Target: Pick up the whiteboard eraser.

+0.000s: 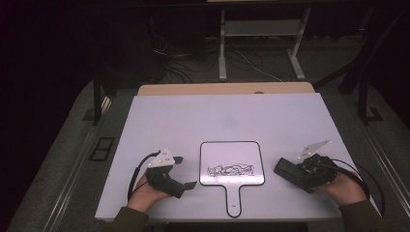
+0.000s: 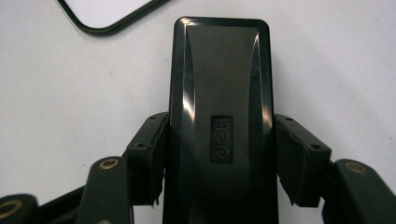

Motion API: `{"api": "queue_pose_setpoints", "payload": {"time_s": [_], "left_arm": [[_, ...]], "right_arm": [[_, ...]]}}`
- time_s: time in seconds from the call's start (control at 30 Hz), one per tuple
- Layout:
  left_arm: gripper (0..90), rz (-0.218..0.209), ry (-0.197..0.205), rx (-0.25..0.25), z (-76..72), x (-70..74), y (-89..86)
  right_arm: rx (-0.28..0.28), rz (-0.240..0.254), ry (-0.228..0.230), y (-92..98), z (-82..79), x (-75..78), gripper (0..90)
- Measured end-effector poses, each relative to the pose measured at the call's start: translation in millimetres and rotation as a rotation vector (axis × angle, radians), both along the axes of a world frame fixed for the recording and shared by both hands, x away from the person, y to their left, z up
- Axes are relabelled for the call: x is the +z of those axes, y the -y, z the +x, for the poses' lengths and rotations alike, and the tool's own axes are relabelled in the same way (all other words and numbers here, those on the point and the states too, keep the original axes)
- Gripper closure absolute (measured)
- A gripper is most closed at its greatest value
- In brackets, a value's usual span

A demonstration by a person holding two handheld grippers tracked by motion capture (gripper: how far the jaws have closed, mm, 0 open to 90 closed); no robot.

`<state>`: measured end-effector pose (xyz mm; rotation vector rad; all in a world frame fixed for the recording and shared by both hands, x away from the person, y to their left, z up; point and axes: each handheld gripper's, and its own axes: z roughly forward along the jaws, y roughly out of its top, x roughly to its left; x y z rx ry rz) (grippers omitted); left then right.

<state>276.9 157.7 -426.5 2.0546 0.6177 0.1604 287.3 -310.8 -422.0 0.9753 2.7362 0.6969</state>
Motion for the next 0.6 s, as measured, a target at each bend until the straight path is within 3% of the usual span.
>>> {"api": "queue_pose_setpoints", "payload": {"time_s": [0.6], "left_arm": [[0.0,-0.001,0.000,-0.004,-0.1,-0.2,0.8]], "right_arm": [[-0.024,0.133,0.028,7.4,4.3,16.9,39.2]]}}
